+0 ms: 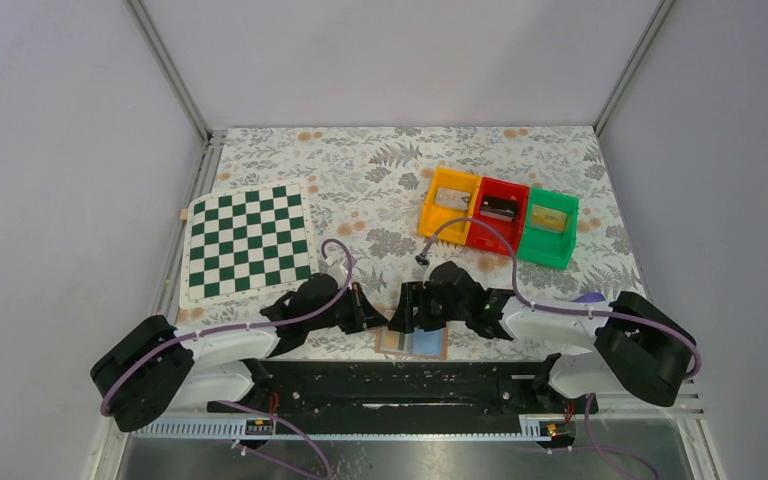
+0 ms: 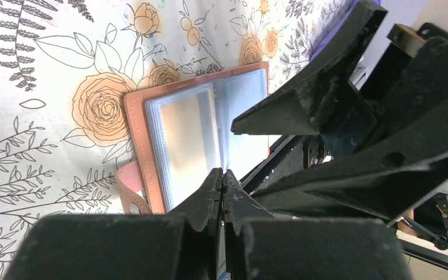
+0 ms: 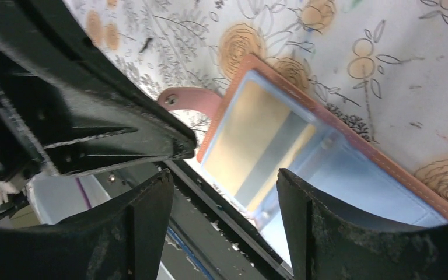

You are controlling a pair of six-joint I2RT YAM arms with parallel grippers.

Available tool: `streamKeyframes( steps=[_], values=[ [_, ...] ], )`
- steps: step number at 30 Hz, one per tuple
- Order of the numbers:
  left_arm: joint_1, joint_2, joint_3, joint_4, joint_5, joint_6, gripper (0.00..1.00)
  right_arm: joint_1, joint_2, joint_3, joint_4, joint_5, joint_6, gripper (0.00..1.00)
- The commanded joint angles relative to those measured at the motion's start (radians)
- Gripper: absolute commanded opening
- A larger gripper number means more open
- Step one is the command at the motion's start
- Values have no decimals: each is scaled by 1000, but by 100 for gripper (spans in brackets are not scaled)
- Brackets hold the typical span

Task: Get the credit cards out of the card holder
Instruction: Remove the credit card from the card holder.

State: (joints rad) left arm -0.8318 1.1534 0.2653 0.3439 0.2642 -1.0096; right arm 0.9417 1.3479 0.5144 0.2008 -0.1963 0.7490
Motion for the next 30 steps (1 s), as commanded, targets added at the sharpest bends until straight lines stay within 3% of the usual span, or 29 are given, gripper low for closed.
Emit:
streamKeyframes(
  steps=[1, 7, 15, 18, 22, 25, 30],
  values=[
    [-6, -33, 49, -26, -47, 13, 0, 8, -49, 9, 53, -41, -2, 73],
    [-6, -48, 44, -35, -50, 3, 0, 9, -28, 6, 90, -63, 16, 82],
    [-7, -60, 52, -64, -72, -4, 0, 8, -28, 12, 62, -32, 27, 82],
    [-7, -76, 47, -97, -104, -3, 3, 8, -44, 14, 22, -1, 41, 78],
    [-7, -74, 31, -79, -117, -5, 19, 8, -39, 6, 26, 18, 80, 66],
    [-7, -36, 20, -22, -97, -8, 21, 8, -26, -11, 36, 45, 95, 56],
    [-7, 30, 43, -49, -102, 4, 21, 8, 10, -19, -2, 92, 114, 53]
  ],
)
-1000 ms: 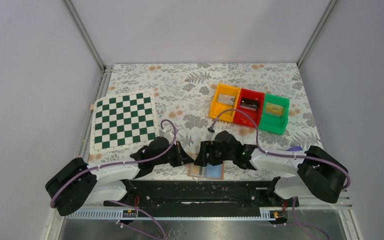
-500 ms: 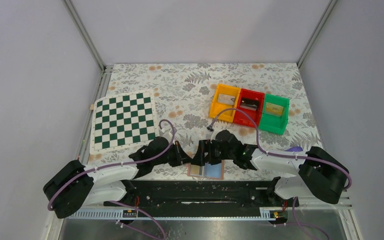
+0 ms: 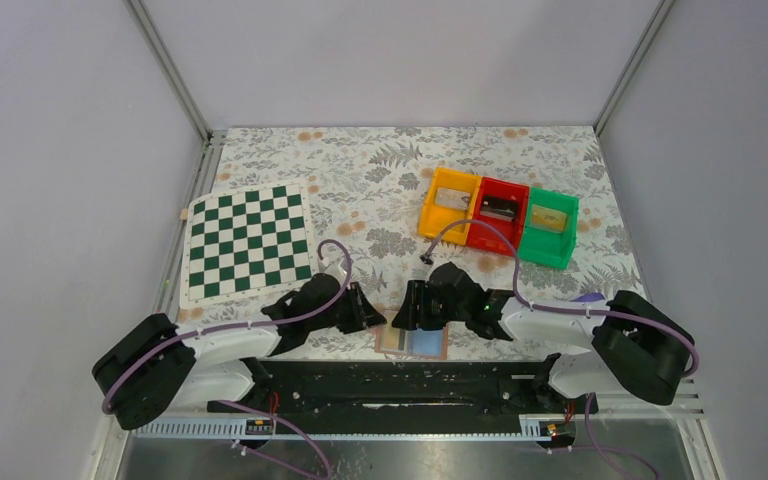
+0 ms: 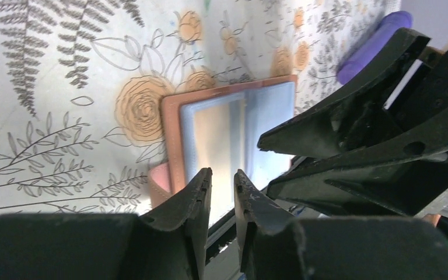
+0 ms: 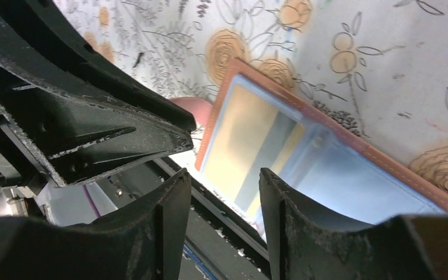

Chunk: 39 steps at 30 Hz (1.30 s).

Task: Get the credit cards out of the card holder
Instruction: Remove the credit card from the card holder.

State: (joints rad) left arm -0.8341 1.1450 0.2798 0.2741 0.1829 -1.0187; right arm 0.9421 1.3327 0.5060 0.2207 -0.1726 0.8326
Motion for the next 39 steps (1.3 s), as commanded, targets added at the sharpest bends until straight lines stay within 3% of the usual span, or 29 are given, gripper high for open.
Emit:
streamKeyframes(
  steps=[1, 7, 16, 20, 25, 39],
  values=[
    [-4, 46, 35, -1, -33, 9, 22, 8, 30, -13, -20, 77, 36, 54],
    [-4, 41, 27, -44, -69, 4, 29, 7, 66, -6, -55, 113, 27, 58],
    [-4, 78, 1, 51, -20, -29, 23, -5, 158, 17, 40, 79, -78, 55],
    [-3, 96, 20, 20, -20, -23, 17, -25, 182, 28, 54, 47, -103, 49],
    [-3, 102, 23, -5, -39, -24, 21, -37, 172, 15, 53, 44, -104, 49],
    [-3, 99, -17, 234, 64, -55, 23, -37, 167, -13, 128, -4, -99, 51]
  ],
)
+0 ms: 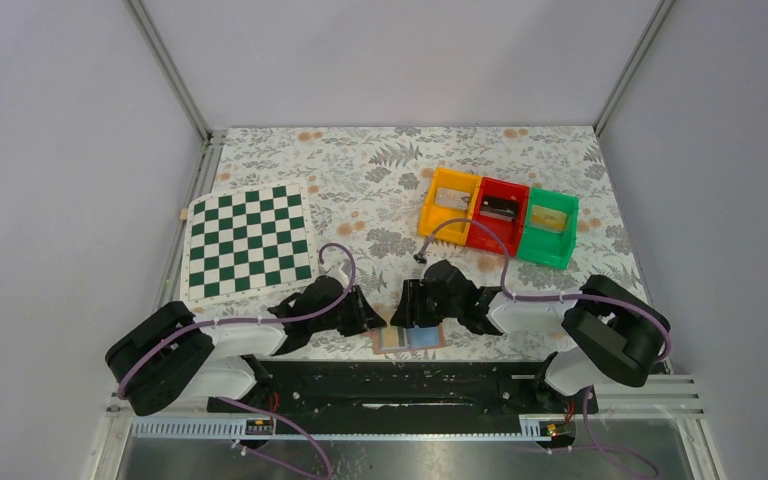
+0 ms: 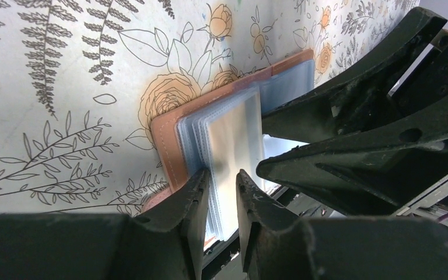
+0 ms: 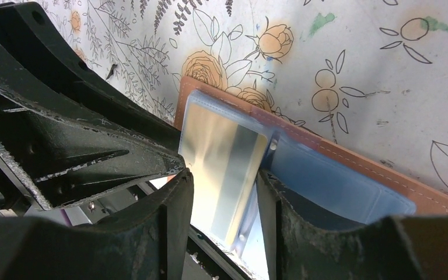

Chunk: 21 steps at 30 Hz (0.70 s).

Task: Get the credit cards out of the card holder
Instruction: Remove the credit card from the card holder.

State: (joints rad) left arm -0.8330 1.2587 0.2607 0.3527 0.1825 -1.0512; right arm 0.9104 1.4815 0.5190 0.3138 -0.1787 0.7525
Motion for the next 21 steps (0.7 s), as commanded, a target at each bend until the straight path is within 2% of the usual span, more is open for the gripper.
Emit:
streamKeyframes(
  steps=[1, 8, 13, 21],
  values=[
    [-4, -20, -1, 162, 67, -24, 23, -5, 15, -30, 45, -2, -16, 51],
    [-3, -36, -30, 257, 92, -47, 23, -5, -34, -78, 121, -32, -16, 57],
    [-5, -31, -24, 277, 99, -52, 23, -5, -75, -101, 172, -58, -23, 65],
    [-4, -8, -9, 291, 105, -53, 23, -5, -125, -139, 226, -79, -43, 71]
  ],
)
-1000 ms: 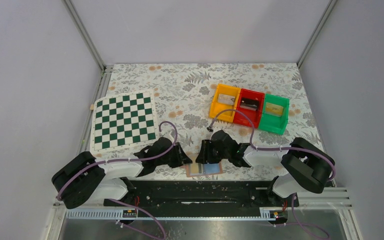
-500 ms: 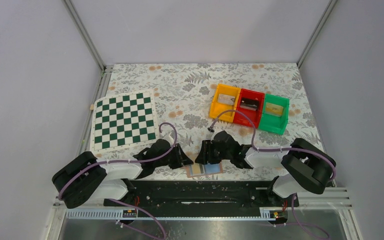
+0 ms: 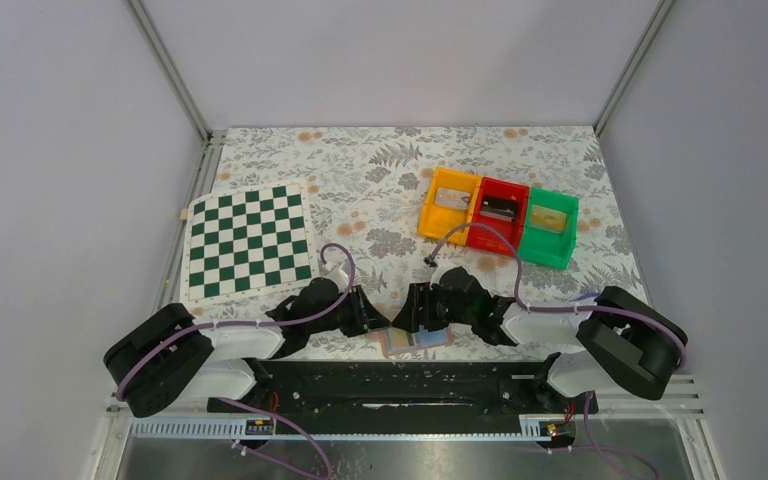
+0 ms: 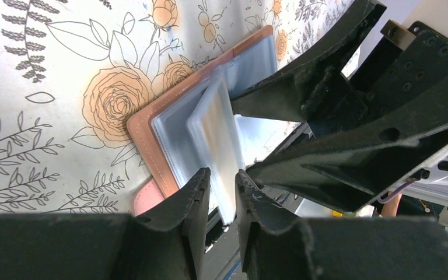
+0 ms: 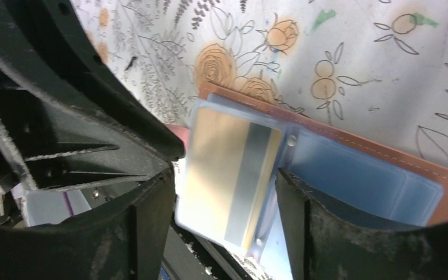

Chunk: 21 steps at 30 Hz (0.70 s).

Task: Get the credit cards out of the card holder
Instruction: Remove the credit card from the card holder.

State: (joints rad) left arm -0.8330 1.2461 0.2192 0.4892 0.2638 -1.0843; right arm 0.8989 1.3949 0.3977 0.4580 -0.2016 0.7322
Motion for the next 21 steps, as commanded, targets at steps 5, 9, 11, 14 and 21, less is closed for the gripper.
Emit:
streamKeyframes(
  steps=[5, 9, 11, 14, 21],
  values=[
    [-5, 19, 48, 157, 24, -20, 23, 6, -50, -37, 104, -79, -39, 77],
    [-5, 32, 56, 165, 28, -29, 22, 7, -54, -27, 55, -65, -49, 79],
    [-4, 7, 54, 125, 3, -32, 21, 8, -68, -19, 9, -42, -43, 78],
    [-4, -65, 51, -19, -74, -28, 20, 14, -117, 4, -102, -4, -31, 75],
    [-3, -127, 99, -311, -172, 32, 30, 80, -202, 108, -367, 164, -23, 68]
  ],
)
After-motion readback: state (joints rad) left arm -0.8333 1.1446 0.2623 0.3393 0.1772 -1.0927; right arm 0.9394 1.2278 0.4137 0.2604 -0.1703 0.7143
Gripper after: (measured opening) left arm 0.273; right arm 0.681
